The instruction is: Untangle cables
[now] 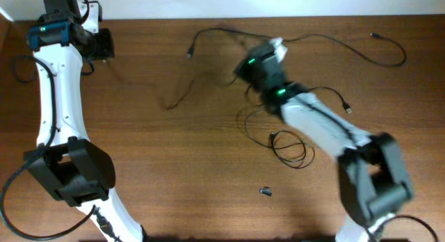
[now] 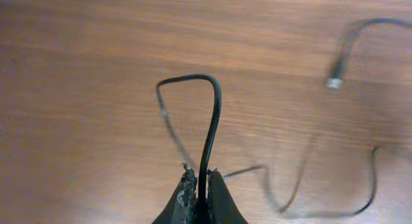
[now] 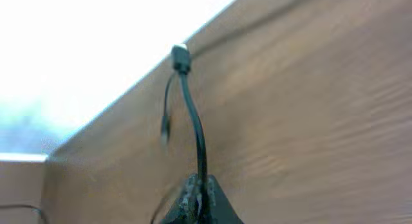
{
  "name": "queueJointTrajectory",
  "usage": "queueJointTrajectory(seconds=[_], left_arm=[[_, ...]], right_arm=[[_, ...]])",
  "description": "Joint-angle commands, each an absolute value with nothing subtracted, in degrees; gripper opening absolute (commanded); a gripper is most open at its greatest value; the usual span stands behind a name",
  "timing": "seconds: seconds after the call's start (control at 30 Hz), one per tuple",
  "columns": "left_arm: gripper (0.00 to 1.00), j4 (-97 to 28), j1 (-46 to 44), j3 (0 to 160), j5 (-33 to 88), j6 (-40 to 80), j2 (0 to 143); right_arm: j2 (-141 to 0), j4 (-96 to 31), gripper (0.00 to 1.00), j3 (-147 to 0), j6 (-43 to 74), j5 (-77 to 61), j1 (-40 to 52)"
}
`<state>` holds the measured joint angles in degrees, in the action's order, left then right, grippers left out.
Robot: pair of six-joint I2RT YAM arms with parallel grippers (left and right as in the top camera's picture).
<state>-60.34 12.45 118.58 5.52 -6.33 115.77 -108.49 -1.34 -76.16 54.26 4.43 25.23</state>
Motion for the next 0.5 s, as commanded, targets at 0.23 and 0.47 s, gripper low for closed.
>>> queueJointTrajectory(seconds=[0.23,0.47], left_arm=[[0.00,-60.6,3.8,118.2,14.3,-13.9,116.6],[0.00,-61.4,-1.5,118.1,14.2,-16.4,123.6]], right_arm=[[-101.4,-18.4,0.04,-76.2,44.3,1.7,-5.9],[-101.4,-18.7,0.04,-76.2,42.0,1.9,-22.9]])
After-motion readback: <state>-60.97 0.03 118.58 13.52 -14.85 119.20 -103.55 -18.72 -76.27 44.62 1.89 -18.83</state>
